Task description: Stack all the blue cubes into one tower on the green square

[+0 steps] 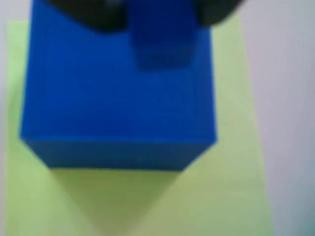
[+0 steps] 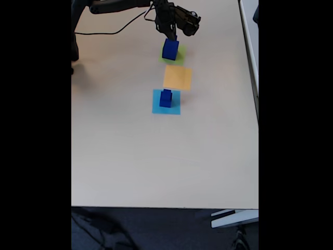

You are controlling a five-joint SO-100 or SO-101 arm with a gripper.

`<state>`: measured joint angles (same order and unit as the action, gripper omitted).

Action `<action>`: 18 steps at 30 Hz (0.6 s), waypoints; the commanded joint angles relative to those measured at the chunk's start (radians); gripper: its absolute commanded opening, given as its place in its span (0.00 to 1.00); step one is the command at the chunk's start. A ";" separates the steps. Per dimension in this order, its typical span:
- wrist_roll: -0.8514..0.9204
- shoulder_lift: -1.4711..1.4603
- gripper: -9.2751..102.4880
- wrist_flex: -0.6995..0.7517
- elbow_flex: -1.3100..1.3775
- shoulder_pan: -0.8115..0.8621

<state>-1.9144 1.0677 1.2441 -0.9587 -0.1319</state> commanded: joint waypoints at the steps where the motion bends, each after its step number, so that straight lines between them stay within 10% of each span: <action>1: 0.041 0.037 0.08 -0.008 0.008 0.028; 18: 0.012 0.025 0.08 -0.034 -0.034 0.006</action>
<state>-1.8929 1.0677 1.2303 -1.0094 -0.1150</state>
